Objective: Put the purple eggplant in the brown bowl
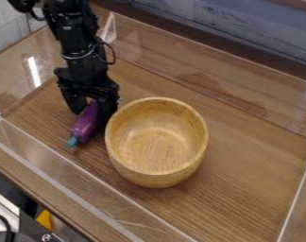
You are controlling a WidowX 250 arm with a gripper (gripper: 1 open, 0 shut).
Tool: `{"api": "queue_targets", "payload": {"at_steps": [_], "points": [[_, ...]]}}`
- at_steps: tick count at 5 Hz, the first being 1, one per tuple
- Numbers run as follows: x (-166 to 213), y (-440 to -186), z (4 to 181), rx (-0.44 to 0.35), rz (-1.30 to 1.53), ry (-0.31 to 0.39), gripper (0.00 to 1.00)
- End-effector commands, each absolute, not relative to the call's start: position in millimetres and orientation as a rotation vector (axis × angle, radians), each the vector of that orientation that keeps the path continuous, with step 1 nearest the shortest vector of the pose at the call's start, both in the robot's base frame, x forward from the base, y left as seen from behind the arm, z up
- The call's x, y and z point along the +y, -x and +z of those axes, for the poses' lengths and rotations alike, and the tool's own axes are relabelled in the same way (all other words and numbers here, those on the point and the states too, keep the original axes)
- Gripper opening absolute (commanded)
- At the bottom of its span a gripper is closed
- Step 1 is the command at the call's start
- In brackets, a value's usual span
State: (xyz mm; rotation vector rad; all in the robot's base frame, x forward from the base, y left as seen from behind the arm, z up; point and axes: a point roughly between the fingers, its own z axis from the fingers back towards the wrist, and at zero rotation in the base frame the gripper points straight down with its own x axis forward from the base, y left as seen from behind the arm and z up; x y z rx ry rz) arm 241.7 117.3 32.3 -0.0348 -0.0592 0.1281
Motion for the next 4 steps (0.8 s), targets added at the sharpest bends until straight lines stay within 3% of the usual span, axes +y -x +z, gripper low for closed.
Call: {"api": "queue_targets", "payload": {"at_steps": [1,4], "points": [[122.2,-244.2,38.0,-0.087,0.144,0.02,0.0],[118.6,-243.5,53.5,-0.094,0.151,0.022,0.0]]}}
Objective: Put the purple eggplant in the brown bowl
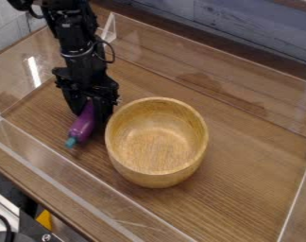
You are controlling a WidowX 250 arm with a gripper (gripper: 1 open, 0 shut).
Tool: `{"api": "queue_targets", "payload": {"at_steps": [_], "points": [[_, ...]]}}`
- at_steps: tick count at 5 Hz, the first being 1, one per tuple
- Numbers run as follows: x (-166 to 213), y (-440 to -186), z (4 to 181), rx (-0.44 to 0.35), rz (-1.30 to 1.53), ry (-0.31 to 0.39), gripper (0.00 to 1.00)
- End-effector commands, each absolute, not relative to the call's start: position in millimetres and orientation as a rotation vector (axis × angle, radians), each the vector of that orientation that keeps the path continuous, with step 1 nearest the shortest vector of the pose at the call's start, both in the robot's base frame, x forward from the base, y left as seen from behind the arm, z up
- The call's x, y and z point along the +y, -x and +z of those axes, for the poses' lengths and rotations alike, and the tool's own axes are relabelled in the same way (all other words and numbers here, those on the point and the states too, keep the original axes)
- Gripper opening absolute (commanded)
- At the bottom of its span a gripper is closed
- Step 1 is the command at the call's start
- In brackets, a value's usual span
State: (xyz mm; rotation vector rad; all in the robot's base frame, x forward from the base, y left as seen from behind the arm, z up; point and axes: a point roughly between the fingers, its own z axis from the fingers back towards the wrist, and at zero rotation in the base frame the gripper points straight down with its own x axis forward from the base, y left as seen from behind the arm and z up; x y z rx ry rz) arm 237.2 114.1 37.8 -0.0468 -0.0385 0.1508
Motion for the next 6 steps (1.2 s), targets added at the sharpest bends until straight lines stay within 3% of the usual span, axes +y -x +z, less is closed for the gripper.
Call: {"api": "queue_targets", "payload": {"at_steps": [1,6], "points": [[117.0,-243.5,61.0,-0.099,0.152,0.023,0.0],[106.1,-246.2,83.9,-0.116,0.135,0.021,0.0]]}}
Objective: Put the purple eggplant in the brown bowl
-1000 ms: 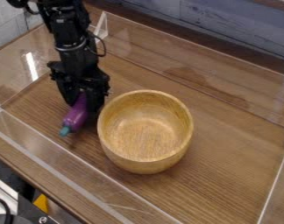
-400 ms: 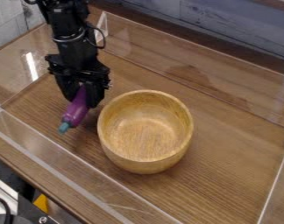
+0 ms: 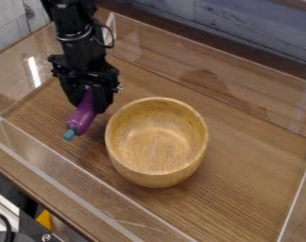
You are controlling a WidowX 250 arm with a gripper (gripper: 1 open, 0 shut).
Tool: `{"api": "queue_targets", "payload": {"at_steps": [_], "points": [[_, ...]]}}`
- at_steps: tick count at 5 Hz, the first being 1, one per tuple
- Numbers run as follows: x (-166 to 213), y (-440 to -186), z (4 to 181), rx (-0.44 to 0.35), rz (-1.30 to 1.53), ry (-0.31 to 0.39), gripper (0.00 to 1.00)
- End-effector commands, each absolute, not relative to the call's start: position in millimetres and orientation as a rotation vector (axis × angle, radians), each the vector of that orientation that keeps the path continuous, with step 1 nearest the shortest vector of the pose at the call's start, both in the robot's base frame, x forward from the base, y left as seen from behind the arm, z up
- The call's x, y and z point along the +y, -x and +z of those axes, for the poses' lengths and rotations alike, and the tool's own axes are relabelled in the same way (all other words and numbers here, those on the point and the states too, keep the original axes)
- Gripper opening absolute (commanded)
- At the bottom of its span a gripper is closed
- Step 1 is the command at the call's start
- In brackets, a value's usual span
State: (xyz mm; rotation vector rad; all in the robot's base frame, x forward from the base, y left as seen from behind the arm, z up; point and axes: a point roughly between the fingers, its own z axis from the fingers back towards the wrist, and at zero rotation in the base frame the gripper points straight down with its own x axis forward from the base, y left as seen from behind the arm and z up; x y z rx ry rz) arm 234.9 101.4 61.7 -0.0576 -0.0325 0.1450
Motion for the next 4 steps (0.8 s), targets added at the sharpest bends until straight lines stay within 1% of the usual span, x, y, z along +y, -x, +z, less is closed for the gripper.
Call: {"api": "queue_targets", "payload": {"at_steps": [1,4], "points": [[103.1,-247.2,86.7,-0.118,0.13,0.021,0.0],[91.6,-249.7,94.8,-0.122,0.11,0.023,0.0]]}}
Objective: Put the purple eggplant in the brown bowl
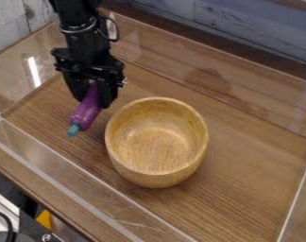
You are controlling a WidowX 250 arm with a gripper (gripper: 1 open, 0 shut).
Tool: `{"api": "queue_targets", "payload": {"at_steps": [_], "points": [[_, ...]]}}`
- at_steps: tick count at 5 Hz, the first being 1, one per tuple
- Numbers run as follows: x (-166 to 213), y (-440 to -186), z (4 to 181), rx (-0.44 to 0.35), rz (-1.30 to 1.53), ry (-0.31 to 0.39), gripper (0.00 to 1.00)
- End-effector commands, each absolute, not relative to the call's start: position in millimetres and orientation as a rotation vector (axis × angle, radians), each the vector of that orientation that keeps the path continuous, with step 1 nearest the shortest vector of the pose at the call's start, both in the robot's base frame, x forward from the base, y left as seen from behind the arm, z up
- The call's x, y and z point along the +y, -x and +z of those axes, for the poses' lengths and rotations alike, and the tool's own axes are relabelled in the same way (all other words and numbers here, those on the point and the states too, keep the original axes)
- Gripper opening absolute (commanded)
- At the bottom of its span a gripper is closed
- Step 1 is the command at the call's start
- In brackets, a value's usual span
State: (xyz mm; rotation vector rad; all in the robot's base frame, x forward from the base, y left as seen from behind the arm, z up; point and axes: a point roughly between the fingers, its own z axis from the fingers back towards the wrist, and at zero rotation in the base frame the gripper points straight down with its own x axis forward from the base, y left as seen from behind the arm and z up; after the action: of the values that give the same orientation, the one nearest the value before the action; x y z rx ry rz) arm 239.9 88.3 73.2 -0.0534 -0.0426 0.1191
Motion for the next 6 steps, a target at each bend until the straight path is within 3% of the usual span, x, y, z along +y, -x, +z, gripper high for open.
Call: {"api": "queue_targets", "payload": {"at_steps": [1,4,6], "points": [[85.7,-250.1,98.4,-0.123,0.1,0.027,0.0],[50.0,-249.1,106.5,-0.129,0.045,0.056,0.0],[25.5,-247.4,102.1,-0.139,-0.001,0.065,0.0]]}}
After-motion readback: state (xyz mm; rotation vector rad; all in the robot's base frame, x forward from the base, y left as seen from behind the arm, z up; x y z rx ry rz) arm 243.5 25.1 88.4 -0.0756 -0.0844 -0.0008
